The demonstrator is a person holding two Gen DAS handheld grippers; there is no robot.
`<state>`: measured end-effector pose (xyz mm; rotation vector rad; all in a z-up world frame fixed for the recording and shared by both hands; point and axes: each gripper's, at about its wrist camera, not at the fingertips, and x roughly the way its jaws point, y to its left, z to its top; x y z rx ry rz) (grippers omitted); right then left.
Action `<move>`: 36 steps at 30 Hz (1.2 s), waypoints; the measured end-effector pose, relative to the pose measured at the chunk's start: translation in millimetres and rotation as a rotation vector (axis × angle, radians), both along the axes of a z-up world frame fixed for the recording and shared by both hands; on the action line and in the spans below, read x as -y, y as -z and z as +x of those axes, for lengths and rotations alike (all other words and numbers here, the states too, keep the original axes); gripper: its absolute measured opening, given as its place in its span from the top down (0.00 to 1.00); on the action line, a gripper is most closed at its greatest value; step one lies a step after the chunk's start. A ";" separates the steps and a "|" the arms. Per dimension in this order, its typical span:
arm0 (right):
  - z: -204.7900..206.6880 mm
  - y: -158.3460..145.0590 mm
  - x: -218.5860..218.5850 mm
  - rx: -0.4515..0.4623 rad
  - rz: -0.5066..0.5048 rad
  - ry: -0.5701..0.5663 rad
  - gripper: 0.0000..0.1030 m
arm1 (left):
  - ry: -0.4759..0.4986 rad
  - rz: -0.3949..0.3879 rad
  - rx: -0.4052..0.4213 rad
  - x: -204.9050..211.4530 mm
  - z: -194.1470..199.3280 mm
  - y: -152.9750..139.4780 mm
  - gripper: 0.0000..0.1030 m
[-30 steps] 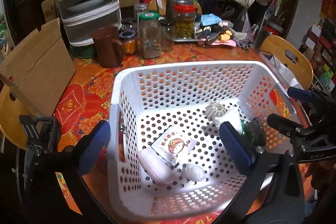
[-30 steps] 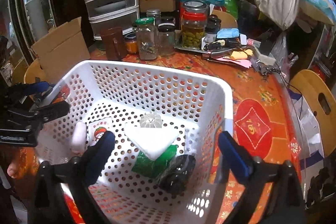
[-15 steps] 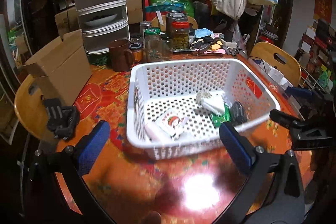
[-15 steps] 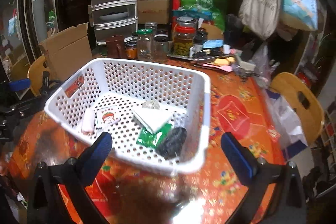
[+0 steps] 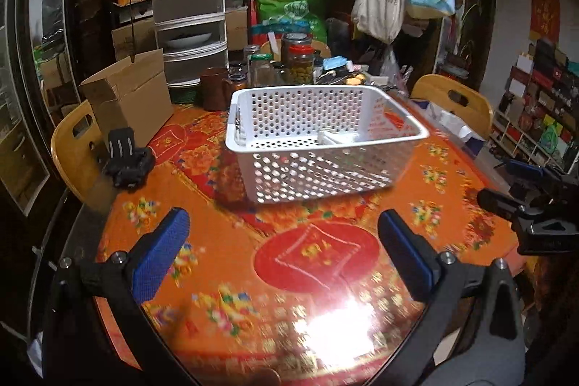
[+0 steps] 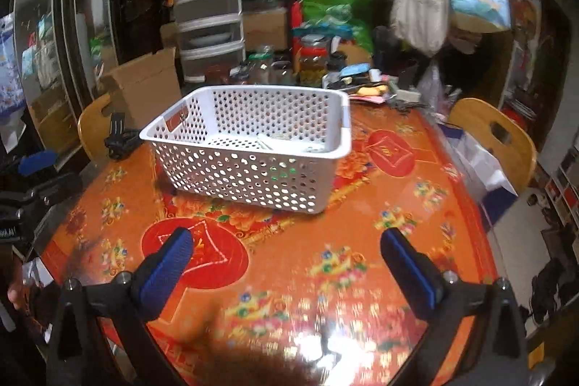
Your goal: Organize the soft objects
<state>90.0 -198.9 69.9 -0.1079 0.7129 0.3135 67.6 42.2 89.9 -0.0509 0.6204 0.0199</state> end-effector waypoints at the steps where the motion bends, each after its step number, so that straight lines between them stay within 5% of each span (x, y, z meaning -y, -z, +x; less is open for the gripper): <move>1: -9.7 -2.4 2.8 0.019 0.005 0.007 0.00 | 0.005 -0.006 0.011 3.0 -11.9 -1.1 0.00; 5: -53.2 -14.8 8.8 0.100 0.006 0.019 0.00 | 0.015 -0.021 0.053 14.8 -55.0 -7.8 0.00; 13: -87.3 -24.3 10.0 0.099 0.004 0.008 0.00 | 0.017 -0.017 0.071 33.1 -92.1 -16.2 0.00; 36: -81.4 -20.7 13.0 0.099 0.028 0.032 0.00 | 0.011 -0.030 0.050 32.0 -70.9 -14.3 0.00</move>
